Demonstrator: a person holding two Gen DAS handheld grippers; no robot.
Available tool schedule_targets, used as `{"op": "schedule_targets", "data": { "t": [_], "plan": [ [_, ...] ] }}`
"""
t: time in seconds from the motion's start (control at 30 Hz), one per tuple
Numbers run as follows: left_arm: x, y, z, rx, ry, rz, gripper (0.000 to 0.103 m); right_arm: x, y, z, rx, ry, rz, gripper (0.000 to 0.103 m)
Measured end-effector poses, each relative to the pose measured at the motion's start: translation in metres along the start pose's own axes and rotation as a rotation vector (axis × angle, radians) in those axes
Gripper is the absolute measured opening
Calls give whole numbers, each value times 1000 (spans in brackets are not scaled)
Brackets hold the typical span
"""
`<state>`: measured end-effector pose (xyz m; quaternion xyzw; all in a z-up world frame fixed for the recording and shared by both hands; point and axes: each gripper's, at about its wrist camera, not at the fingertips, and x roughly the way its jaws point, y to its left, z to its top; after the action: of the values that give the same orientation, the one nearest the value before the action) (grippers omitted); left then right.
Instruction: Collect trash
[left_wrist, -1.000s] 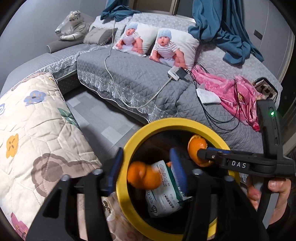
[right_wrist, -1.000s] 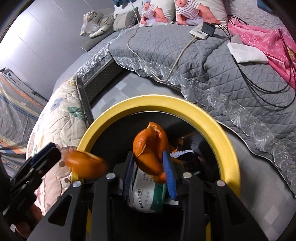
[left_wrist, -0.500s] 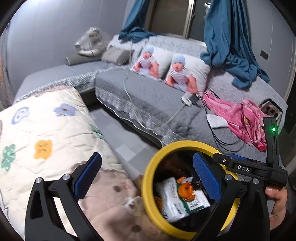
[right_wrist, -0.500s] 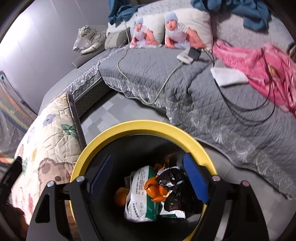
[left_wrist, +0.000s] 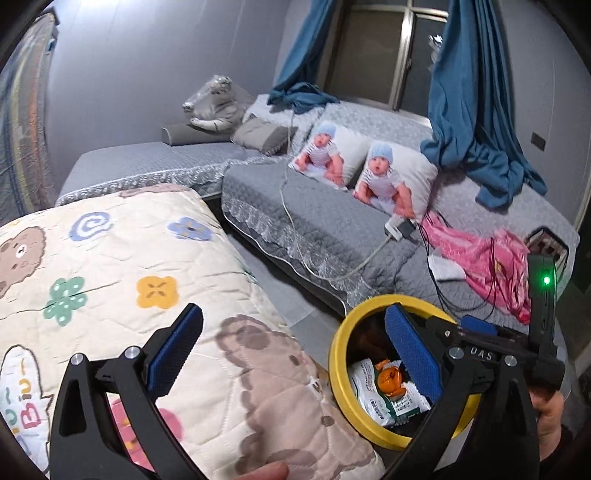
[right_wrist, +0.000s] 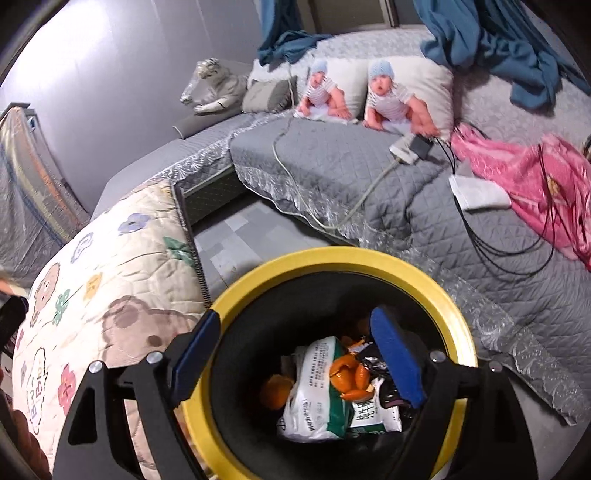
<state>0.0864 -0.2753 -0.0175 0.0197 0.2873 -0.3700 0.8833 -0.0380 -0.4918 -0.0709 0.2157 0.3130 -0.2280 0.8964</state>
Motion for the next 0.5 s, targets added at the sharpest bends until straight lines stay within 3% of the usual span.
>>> {"op": "schedule_targets", "data": {
  "t": [0.5],
  "plan": [
    [-78,42,10,-44,-146,130,95,-48,63,8,-116,-133,69,87]
  ]
}}
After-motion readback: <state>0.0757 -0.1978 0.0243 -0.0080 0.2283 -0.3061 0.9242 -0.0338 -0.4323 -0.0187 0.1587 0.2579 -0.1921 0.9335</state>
